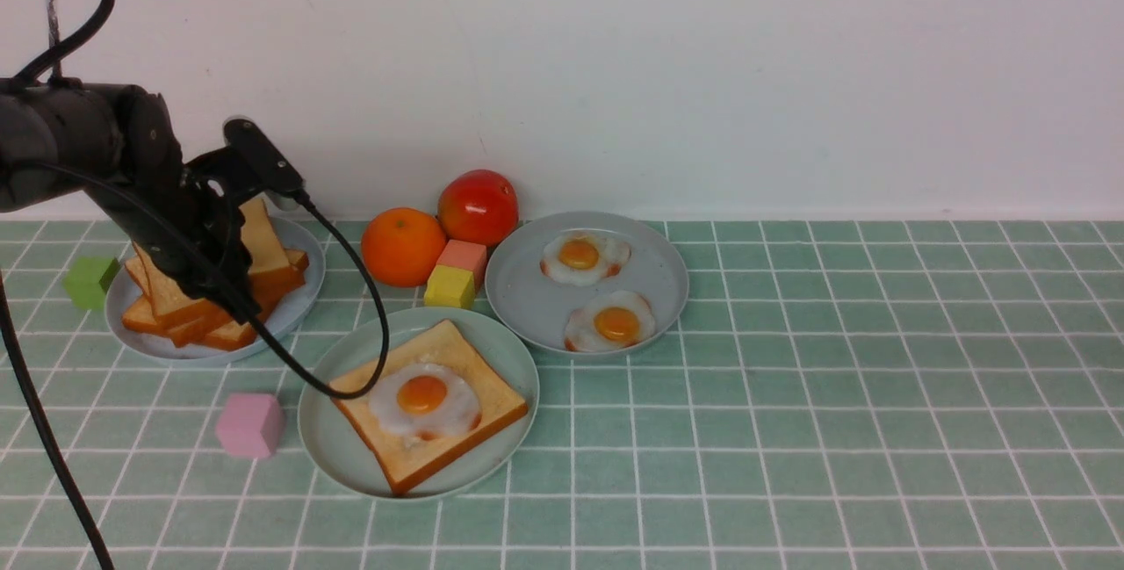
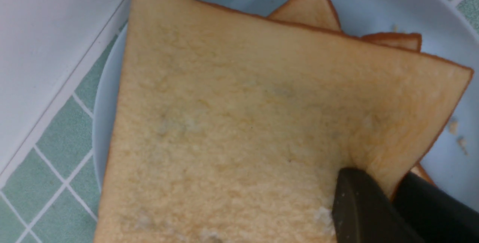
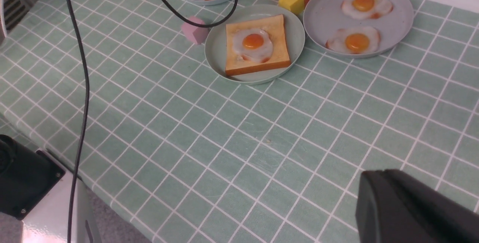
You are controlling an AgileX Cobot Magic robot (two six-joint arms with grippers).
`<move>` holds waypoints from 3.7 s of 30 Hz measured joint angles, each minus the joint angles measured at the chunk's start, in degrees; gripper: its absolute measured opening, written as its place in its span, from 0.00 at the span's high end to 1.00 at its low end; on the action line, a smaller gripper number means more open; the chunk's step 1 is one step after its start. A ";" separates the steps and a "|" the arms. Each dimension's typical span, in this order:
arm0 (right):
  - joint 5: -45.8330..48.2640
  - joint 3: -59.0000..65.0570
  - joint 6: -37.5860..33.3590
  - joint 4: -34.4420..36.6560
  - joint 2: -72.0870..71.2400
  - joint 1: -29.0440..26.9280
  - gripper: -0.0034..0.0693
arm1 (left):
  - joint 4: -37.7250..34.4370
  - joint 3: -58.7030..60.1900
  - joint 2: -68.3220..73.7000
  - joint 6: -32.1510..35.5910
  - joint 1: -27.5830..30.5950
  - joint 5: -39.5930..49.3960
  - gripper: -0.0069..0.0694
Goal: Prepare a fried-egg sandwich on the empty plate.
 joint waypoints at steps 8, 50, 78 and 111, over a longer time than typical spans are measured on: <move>0.00 0.00 0.00 0.68 0.00 0.00 0.92 | 0.00 0.03 -1.55 0.00 -0.05 1.76 0.83; 6.34 0.04 -3.25 2.51 0.00 0.00 0.88 | 17.99 5.84 -6.75 -45.84 -37.53 16.31 0.83; 6.97 0.04 -3.25 0.71 -0.45 0.00 0.86 | 5.81 9.15 -32.74 -49.35 -42.56 13.79 0.85; -24.81 29.09 7.27 -7.84 -16.86 0.00 0.97 | -5.64 78.26 -111.42 -53.83 -42.76 -24.18 0.93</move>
